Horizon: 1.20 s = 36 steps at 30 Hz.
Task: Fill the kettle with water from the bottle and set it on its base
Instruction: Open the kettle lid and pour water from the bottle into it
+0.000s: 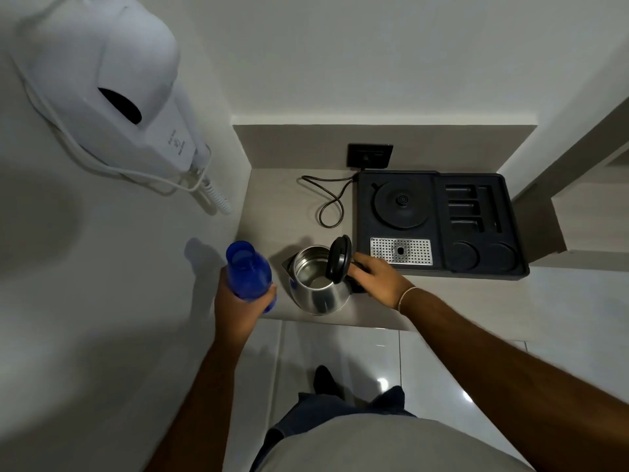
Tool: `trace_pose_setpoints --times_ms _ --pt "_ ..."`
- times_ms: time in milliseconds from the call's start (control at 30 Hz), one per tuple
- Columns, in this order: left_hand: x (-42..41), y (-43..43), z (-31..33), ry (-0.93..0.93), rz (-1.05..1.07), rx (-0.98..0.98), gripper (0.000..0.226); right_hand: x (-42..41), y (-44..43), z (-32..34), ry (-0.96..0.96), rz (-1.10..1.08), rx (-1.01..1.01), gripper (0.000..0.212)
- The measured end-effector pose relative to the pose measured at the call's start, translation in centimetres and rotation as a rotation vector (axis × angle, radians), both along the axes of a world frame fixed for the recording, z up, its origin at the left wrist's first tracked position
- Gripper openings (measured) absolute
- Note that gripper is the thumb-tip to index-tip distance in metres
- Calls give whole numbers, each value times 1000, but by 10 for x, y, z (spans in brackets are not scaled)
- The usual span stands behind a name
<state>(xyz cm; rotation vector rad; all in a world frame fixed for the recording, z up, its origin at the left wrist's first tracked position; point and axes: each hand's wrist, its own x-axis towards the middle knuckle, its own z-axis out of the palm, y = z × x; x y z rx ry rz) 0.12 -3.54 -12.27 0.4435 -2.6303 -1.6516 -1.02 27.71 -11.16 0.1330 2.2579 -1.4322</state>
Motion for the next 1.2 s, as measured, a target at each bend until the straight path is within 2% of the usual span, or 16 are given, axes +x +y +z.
trace_pose_setpoints --times_ms 133,267,400,700,800,867,1200 --pt "10 -12 14 -71 -187 38 65 -1 1 -1 9 3 -14 73" --pt "25 -16 17 -99 -310 -142 83 -2 0 -1 17 2 -31 82" --pt "35 -17 20 -172 -392 -211 97 -2 1 -1 22 4 -41 82" --pt "38 -3 34 -216 -414 -542 110 -1 1 -1 29 3 -55 80" --pt "35 3 40 -218 -395 -669 112 -1 2 -1 36 2 -56 96" --pt "35 4 42 -216 -389 -700 113 -1 2 -2 39 0 -54 103" --pt "37 2 48 -229 -354 -841 117 -2 3 -5 45 -14 -51 97"
